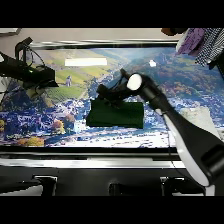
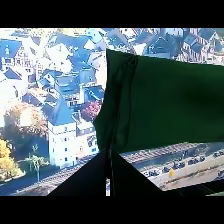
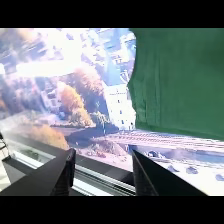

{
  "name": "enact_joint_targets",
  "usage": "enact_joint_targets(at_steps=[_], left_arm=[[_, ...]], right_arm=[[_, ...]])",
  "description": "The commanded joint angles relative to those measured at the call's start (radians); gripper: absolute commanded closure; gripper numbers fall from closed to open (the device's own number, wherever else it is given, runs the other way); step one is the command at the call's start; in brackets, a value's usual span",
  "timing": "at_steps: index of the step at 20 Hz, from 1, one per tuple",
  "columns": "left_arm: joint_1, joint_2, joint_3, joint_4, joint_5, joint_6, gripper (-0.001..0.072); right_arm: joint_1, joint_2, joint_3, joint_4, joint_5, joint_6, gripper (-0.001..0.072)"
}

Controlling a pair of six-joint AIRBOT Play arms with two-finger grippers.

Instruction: Fold the clothes and pants, and hang the long-sleeved shirts on hangers.

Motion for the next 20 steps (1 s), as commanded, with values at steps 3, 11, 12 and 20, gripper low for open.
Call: enact_joint_targets(at_steps=[3,11,12,20], left_arm=[[0.012,0.0,0.0,0.017,0.001,0.0,0.069],[0.028,0.0,0.0,0.019,0.001,0.001,0.0689],[0.028,0.0,0.0,0.019,0.001,0.0,0.0689],[0.026,0.0,0.0,0.018,0.001,0.0,0.0689]], right_arm=[[-0.276,0.162,0.0,-0.177,0.231,-0.176,0.0241],[-0.649,0.116,-0.239,-0.047,0.229,-0.54,0.0225],[-0.646,0.093,-0.275,-0.034,0.208,-0.569,0.0225],[-0.598,-0.114,-0.367,0.114,0.109,-0.69,0.0227]])
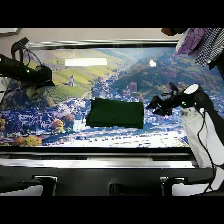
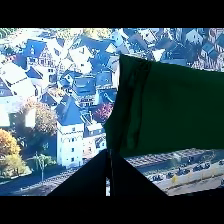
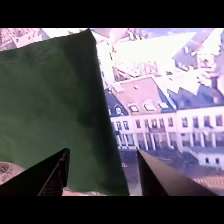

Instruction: Fold the clothes and pants, and hang the long-sleeved shirts on hangers.

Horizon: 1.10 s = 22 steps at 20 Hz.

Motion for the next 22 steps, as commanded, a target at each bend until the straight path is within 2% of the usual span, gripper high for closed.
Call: enact_joint_targets(at_steps=[1,7,8,9,10,11,13,16,22], left_arm=[[0.0,0.0,0.0,0.0,0.0,0.0,0.0689],[0.0,0.0,0.0,0.0,0.001,0.0,0.0689],[0.0,0.0,0.0,0.0,0.0,0.0,0.0689],[0.0,0.0,0.0,0.0,0.001,0.0,0.0689],[0.0,0.0,0.0,0.0,0.001,0.0,0.0689],[0.0,0.0,0.0,0.0,0.0,0.0,0.0689],[0.0,0.0,0.0,0.0,0.0,0.0,0.0689],[0.0,0.0,0.0,0.0,0.0,0.0,0.0689],[0.001,0.0,0.0,0.001,0.0,0.0,0.0689]], right_arm=[[0.024,-0.072,-0.018,0.048,-0.036,-0.051,0.0227],[0.088,-0.091,-0.018,0.051,-0.058,-0.051,0.0248],[0.1,-0.091,-0.018,0.052,-0.061,-0.051,0.0277],[0.111,-0.091,-0.018,0.054,-0.061,-0.048,0.0361],[0.117,-0.091,-0.018,0.052,-0.061,-0.04,0.0406],[0.124,-0.091,-0.018,0.056,-0.06,-0.04,0.0481],[0.129,-0.089,-0.018,0.086,-0.05,-0.04,0.0679],[0.127,-0.044,0.011,0.121,-0.064,-0.035,0.068],[0.019,-0.01,0.272,0.096,0.006,0.083,0.068]])
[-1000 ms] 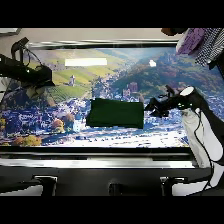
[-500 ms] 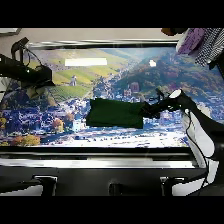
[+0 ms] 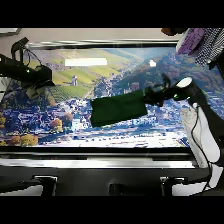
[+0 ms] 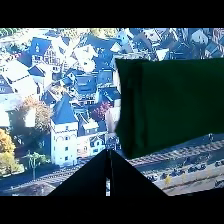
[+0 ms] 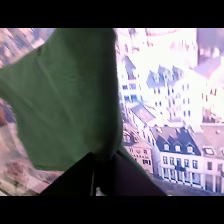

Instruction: Fold the clothes and pants, and hang the long-sleeved shirts on hangers.

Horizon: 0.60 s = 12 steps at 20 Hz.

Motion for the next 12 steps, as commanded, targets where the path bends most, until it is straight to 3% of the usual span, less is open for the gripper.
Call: enact_joint_targets(at_steps=[1,12], left_arm=[[0.001,0.0,0.0,0.002,0.0,0.0,0.0688],[0.001,0.0,0.0,0.026,0.0,0.0,0.0689]], right_arm=[[-0.069,0.012,0.145,-0.008,0.031,0.082,0.0681],[-0.353,0.021,0.361,-0.111,-0.042,0.379,0.068]])
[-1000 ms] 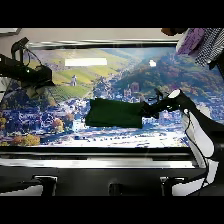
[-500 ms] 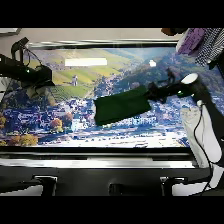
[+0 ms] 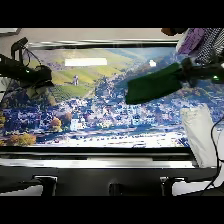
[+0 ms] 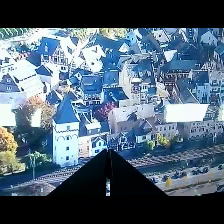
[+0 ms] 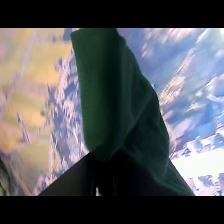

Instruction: Fold the clothes and pants, and hang the long-sleeved shirts on hangers.

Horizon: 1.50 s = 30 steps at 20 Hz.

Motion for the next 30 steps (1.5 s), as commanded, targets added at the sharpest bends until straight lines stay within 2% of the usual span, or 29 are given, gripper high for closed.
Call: enact_joint_targets(at_steps=[1,6,11,14,20,24,27,30], left_arm=[[0.001,0.0,0.0,0.002,0.0,0.0,0.0689],[0.001,0.0,0.0,0.002,-0.001,0.0,0.0689],[0.0,0.0,0.0,0.002,-0.01,0.0,0.0689],[0.001,0.0,0.0,0.002,-0.024,0.0,0.0689],[0.0,0.0,0.0,0.002,-0.035,0.0,0.0689],[0.0,0.0,0.0,0.002,-0.037,0.0,0.0689],[0.0,0.0,0.0,-0.002,-0.038,-0.001,0.0689],[0.0,0.0,0.0,-0.002,-0.045,0.0,0.0688]], right_arm=[[-0.092,0.02,0.038,-0.097,-0.045,0.158,0.0681],[-0.172,0.096,0.038,-0.309,-0.057,0.401,0.068],[-0.185,0.178,0.038,-0.539,0.013,0.669,0.0681],[-0.185,0.222,0.038,-0.627,0.083,0.753,0.0681],[-0.185,0.276,0.038,-0.763,0.297,0.79,0.0681],[-0.185,0.31,0.038,-0.814,0.384,0.781,0.068],[-0.185,0.324,0.037,-0.813,0.445,0.722,0.0681],[-0.185,0.324,0.018,-0.818,0.497,0.613,0.0679]])
